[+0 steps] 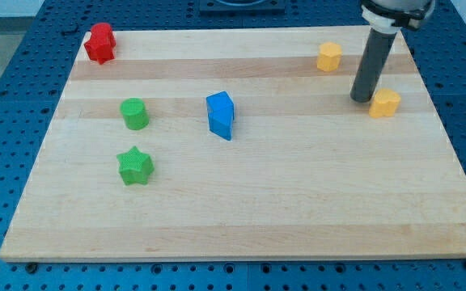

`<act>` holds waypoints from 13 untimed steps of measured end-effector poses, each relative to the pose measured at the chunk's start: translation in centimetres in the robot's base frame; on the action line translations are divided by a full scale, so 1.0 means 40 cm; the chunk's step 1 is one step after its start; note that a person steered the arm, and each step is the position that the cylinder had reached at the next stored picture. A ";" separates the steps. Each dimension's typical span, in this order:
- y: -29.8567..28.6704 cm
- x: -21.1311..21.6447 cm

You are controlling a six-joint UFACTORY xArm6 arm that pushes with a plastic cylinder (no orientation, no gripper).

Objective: Slide yellow heart towards bottom center

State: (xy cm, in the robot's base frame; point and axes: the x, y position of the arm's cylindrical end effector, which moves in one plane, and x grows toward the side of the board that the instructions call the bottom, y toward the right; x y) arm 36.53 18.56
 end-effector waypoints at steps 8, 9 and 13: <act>-0.094 0.111; -0.200 0.146; -0.238 0.321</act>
State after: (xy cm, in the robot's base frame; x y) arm 49.39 9.05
